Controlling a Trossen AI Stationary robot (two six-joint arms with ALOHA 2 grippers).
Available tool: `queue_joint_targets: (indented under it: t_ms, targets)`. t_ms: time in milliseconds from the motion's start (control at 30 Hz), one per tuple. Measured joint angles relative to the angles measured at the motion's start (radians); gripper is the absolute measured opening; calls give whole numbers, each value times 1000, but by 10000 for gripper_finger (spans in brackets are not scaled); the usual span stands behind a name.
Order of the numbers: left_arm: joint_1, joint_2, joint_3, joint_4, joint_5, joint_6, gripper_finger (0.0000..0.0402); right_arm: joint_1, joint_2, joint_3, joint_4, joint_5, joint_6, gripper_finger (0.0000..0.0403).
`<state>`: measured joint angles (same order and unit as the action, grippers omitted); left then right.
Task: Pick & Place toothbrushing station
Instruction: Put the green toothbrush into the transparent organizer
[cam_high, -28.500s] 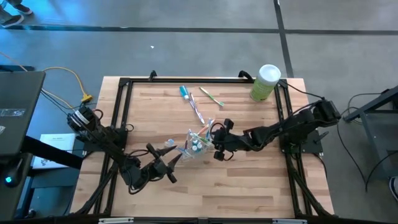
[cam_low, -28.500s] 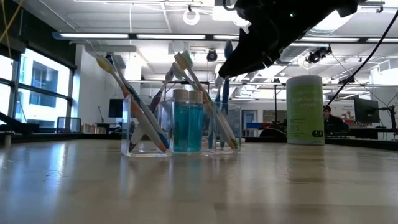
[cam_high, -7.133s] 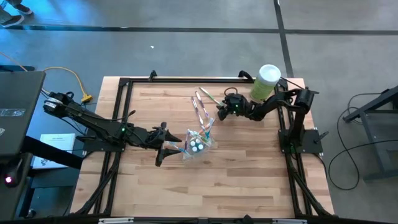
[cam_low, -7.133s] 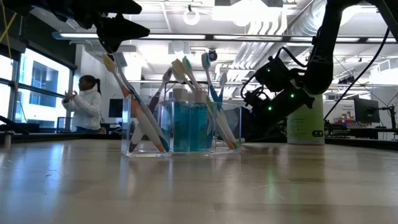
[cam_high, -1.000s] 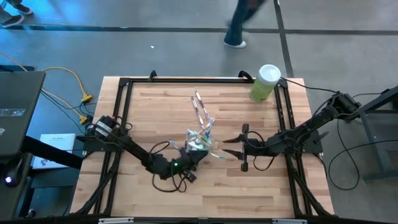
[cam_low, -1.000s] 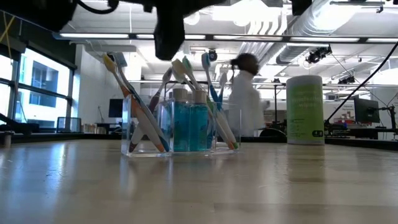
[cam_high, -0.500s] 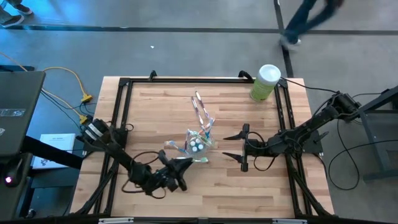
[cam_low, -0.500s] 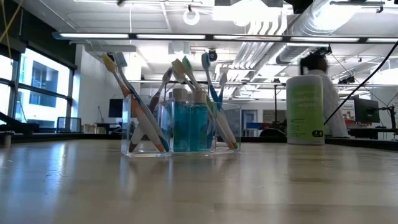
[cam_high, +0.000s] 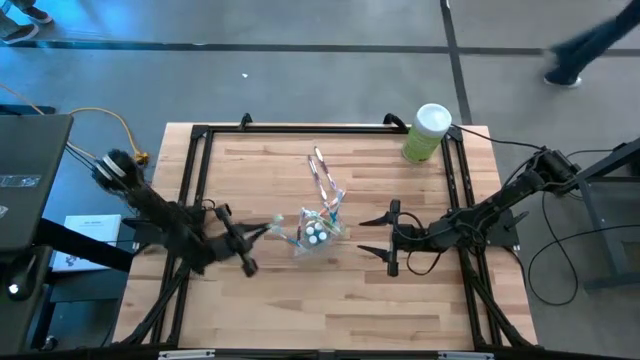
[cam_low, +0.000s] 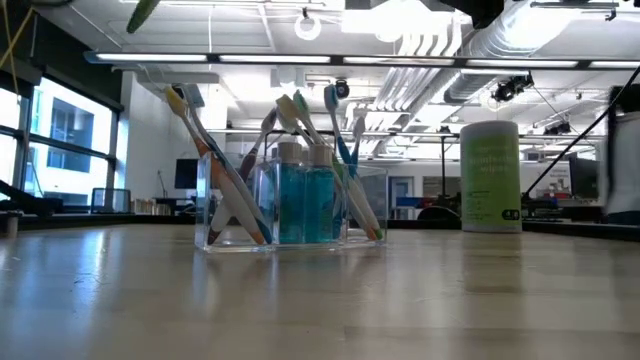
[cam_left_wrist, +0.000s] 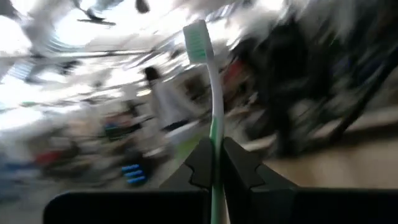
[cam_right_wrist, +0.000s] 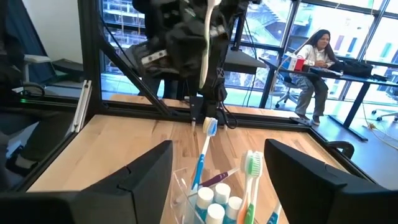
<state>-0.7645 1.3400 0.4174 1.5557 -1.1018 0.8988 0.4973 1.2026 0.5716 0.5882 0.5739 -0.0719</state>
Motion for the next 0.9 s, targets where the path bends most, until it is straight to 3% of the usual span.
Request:
queue_joint_targets:
  t_ms: [133, 233, 333, 433, 900]
  targets:
    - [90, -113, -155, -60, 307, -415, 6, 0, 0, 0, 7, 0, 0, 245]
    - [204, -110, -196, -98, 524, -660, 6, -3, 0, 0, 10, 0, 0, 245]
    - [299, -47, -196, -118, 731, -796, 6, -3, 0, 0, 18, 1, 0, 245]
    - [359, 45, -185, -29, 879, -839, 6, -8, 0, 0, 22, 0, 0, 245]
    - [438, 348, 4, 10, 932, -797, 6, -7, 0, 0, -13, -5, 23, 245]
